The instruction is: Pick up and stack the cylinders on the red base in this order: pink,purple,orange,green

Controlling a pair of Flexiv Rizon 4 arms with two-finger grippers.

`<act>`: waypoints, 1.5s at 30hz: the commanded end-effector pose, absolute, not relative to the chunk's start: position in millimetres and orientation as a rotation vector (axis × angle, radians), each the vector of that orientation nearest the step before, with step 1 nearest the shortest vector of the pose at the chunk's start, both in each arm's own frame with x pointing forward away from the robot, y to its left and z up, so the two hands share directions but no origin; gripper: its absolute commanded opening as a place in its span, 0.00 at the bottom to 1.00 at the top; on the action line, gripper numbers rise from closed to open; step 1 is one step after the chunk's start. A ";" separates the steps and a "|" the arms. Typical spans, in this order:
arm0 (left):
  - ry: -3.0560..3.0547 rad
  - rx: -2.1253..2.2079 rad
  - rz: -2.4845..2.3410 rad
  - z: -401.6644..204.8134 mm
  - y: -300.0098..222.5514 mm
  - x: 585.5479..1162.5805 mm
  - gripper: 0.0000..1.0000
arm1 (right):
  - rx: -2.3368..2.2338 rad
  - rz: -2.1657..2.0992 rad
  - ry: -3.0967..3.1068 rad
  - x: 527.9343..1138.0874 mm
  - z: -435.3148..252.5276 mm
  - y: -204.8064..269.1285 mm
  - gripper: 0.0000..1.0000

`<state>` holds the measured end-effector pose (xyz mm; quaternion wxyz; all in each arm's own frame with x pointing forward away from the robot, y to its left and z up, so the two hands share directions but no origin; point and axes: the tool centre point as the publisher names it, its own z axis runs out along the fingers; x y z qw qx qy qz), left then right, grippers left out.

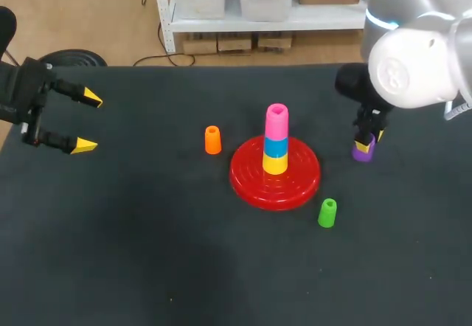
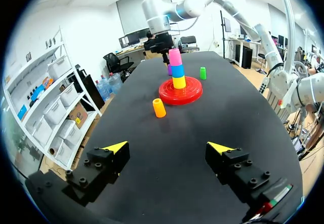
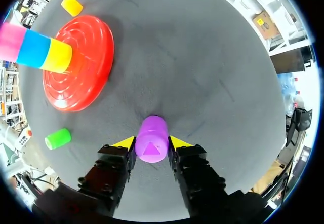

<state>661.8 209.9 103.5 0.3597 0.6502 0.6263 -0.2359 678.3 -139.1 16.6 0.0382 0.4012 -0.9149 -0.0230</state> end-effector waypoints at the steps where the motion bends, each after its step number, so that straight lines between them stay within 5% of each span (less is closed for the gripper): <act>1: 1.612 1.675 -0.606 102.6 210.1 661.4 1.00 | 1.239 -0.096 -2.841 672.0 27.7 -143.1 0.00; 24: 1.612 1.675 -0.606 102.6 210.1 661.4 1.00 | 1.552 0.044 -2.821 662.4 214.9 -44.0 0.00; 45: 1.612 1.675 -0.606 102.6 210.1 661.4 1.00 | 1.737 -0.003 -2.638 665.7 233.0 17.0 0.00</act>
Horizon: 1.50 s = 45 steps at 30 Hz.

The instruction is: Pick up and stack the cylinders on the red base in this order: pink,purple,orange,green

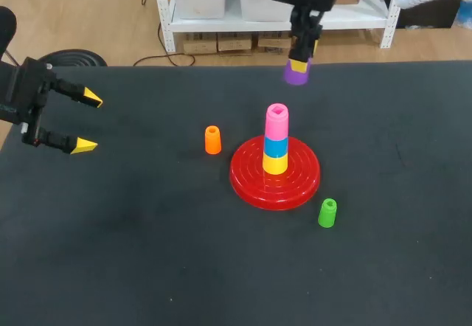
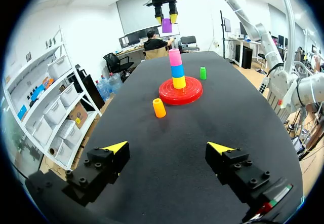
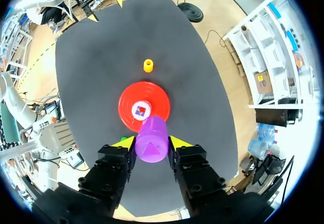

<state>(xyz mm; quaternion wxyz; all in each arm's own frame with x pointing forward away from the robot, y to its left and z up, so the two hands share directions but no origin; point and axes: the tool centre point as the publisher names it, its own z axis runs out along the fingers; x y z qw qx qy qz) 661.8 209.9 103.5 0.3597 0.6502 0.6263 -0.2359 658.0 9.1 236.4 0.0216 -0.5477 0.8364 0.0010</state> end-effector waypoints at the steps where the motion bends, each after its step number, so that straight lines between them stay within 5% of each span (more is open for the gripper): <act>1: 1.612 1.675 -0.606 102.6 210.1 661.4 1.00 | -1.720 0.004 2.609 666.2 231.3 18.3 0.00; 45: 1.612 1.675 -0.606 102.6 210.1 661.4 1.00 | -1.839 0.139 2.670 654.5 183.1 34.2 0.00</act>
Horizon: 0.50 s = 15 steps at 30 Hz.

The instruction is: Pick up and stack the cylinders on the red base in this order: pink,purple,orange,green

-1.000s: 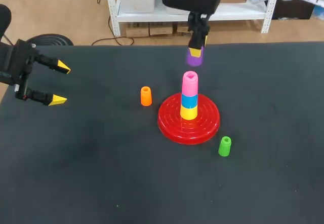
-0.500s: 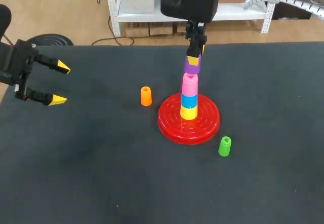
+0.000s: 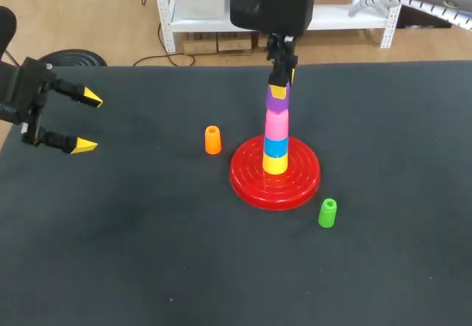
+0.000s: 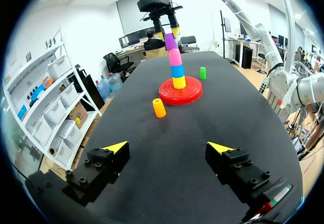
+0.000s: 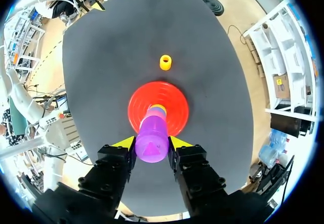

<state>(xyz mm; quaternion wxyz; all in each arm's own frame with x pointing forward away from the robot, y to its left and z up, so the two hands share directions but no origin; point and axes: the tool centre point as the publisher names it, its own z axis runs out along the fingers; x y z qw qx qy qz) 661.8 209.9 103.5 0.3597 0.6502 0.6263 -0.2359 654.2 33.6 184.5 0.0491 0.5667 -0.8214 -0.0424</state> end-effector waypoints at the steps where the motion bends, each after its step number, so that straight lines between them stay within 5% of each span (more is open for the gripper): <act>1: 1.612 1.675 -0.606 102.6 210.1 661.4 1.00 | 1.720 -0.131 -2.499 654.0 182.7 34.1 0.00; 15: 1.612 1.675 -0.606 102.6 210.1 661.4 1.00 | 1.720 -0.129 -2.469 650.3 181.2 36.6 0.00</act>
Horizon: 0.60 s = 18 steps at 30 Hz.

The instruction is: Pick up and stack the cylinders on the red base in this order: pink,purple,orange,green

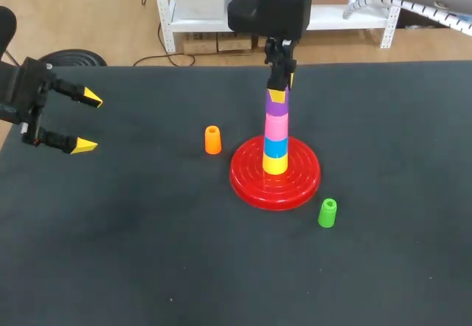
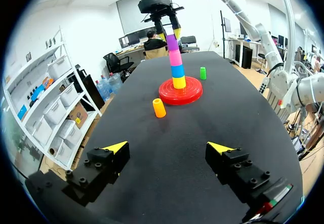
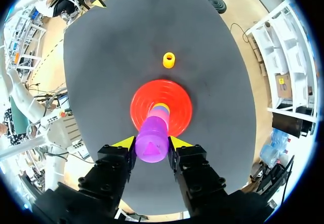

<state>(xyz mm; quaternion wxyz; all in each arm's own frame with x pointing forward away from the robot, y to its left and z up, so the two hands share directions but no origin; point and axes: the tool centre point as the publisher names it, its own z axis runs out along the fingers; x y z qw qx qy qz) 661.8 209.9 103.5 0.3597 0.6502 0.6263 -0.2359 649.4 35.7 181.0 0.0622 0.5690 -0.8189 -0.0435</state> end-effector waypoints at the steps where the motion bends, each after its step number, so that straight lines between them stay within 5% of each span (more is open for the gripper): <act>1: 1.612 1.675 -0.606 102.6 210.1 661.4 1.00 | 1.719 -0.126 -2.466 650.2 181.5 36.7 0.00; 18: 1.612 1.675 -0.606 102.6 210.1 661.4 1.00 | 1.712 -0.108 -2.461 645.8 182.0 34.4 0.00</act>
